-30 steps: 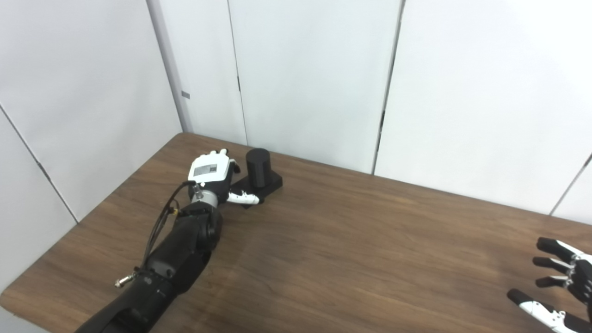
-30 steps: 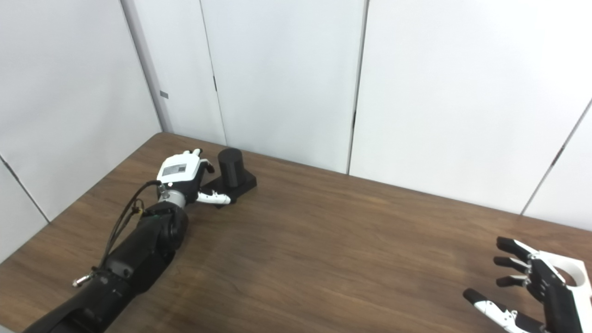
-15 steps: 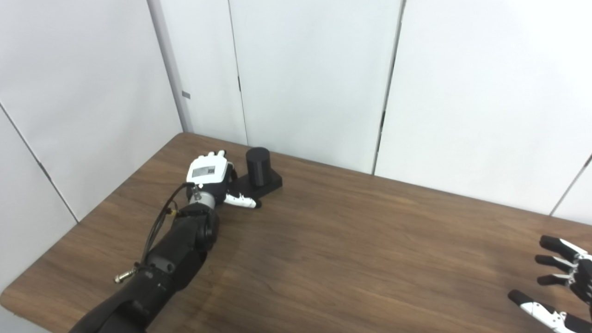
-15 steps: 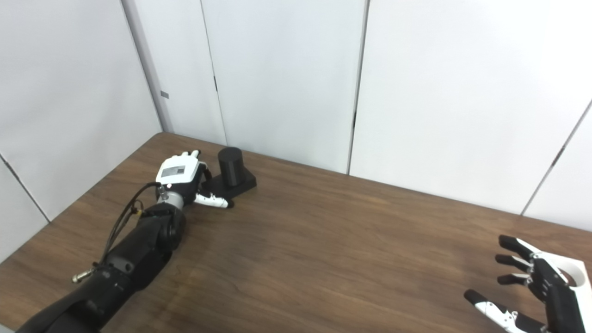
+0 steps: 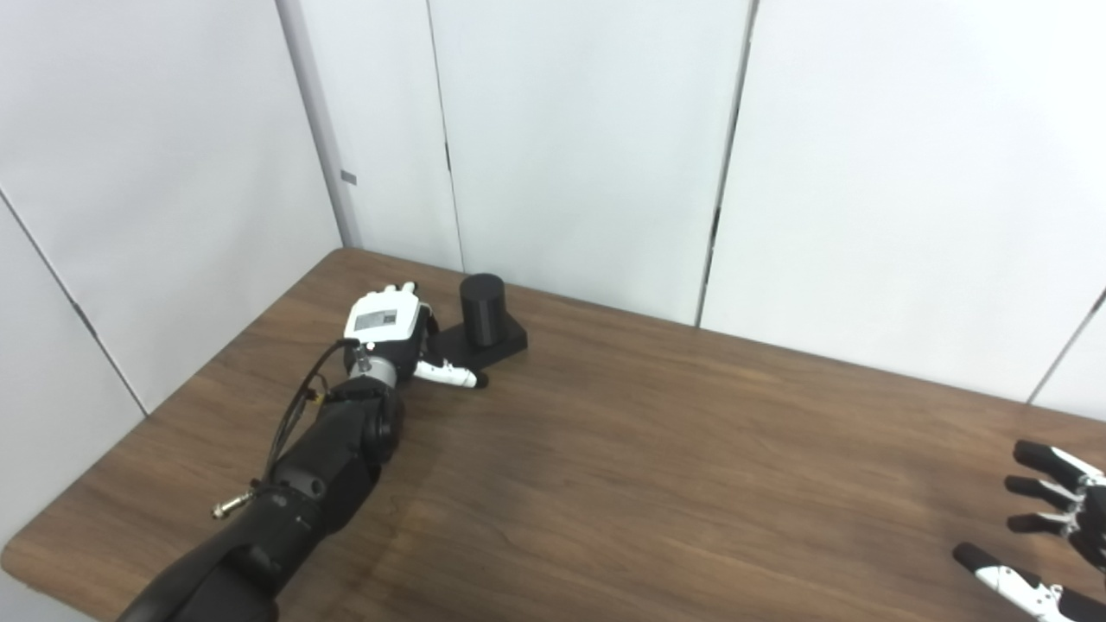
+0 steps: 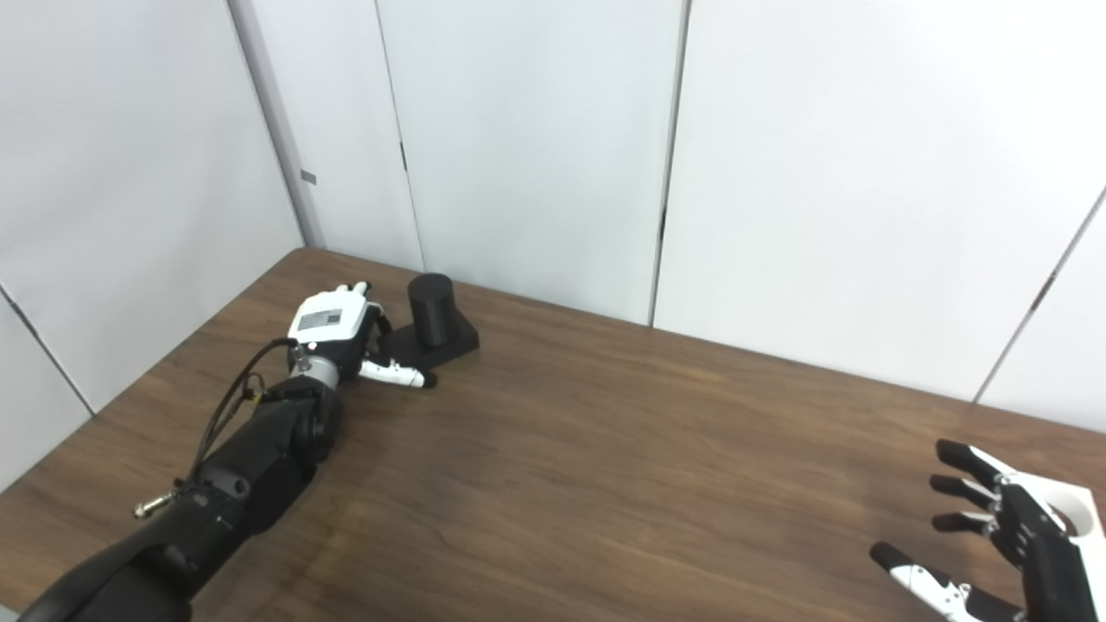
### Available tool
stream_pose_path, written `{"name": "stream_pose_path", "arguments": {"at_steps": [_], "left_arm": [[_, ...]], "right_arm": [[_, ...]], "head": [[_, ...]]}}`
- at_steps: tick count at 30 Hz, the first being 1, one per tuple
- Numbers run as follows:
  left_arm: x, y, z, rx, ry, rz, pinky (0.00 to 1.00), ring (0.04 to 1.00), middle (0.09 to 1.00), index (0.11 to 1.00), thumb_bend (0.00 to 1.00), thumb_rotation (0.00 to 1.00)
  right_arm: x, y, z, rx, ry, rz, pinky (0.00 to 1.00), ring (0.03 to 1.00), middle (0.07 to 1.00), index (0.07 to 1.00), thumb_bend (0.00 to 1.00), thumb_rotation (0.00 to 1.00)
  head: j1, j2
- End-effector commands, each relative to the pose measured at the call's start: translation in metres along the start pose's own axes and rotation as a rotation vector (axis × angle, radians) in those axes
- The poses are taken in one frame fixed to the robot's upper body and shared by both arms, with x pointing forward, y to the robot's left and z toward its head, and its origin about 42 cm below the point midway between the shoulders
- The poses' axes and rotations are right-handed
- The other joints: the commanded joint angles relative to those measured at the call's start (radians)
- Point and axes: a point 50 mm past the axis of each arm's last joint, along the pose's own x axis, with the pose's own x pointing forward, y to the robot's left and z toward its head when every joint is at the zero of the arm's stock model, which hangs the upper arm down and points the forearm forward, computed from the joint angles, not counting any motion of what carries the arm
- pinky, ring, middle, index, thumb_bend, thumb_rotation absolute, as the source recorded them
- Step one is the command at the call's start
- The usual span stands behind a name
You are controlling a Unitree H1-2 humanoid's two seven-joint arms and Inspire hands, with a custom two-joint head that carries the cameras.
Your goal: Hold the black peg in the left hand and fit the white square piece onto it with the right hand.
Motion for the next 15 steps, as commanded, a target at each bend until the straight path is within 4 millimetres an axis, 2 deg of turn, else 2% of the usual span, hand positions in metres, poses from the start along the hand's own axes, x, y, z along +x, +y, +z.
{"name": "stream_pose_path", "arguments": {"at_steps": [1, 4, 7, 11, 12, 13, 15], "left_arm": [[0.010, 0.014, -0.003, 0.019, -0.011, 0.021, 1.00, 1.000, 1.000, 0.671, 0.97, 0.45], [0.010, 0.012, 0.000, 0.021, -0.046, -0.014, 1.00, 1.000, 0.998, 0.659, 0.92, 0.42], [0.009, 0.010, 0.001, -0.002, -0.077, -0.054, 1.00, 1.000, 0.994, 0.651, 0.88, 0.34], [0.007, 0.008, 0.005, -0.018, -0.111, -0.117, 1.00, 1.000, 0.987, 0.582, 0.85, 0.15], [0.007, 0.008, 0.005, -0.014, -0.117, -0.128, 1.00, 1.000, 0.983, 0.537, 0.69, 0.11], [0.007, 0.008, 0.006, -0.009, -0.127, -0.139, 1.00, 1.000, 0.981, 0.509, 0.59, 0.08], [0.007, 0.006, 0.008, -0.012, -0.158, -0.142, 1.00, 1.000, 0.969, 0.493, 0.54, 0.06]], "right_arm": [[0.007, -0.005, 0.017, -0.002, -0.067, -0.011, 0.56, 0.731, 0.808, 0.769, 0.57, 0.11], [0.006, -0.006, 0.019, -0.007, -0.066, -0.011, 0.56, 0.735, 0.812, 0.770, 0.55, 0.07], [0.005, -0.006, 0.020, -0.008, -0.068, -0.013, 0.58, 0.740, 0.814, 0.773, 0.53, 0.04], [0.005, -0.007, 0.022, -0.017, -0.066, -0.021, 0.58, 0.740, 0.814, 0.773, 0.48, 0.01], [0.005, -0.007, 0.022, -0.018, -0.066, -0.023, 0.58, 0.738, 0.813, 0.772, 0.47, 0.01], [0.005, -0.006, 0.023, -0.018, -0.068, -0.024, 0.58, 0.736, 0.812, 0.771, 0.47, 0.01], [0.005, -0.006, 0.024, -0.011, -0.068, -0.026, 0.57, 0.734, 0.812, 0.769, 0.46, 0.00]], "head": [[-0.002, 0.002], [-0.003, 0.003], [-0.006, 0.006], [-0.008, 0.008], [-0.007, 0.009], [-0.007, 0.009], [-0.007, 0.009]]}}
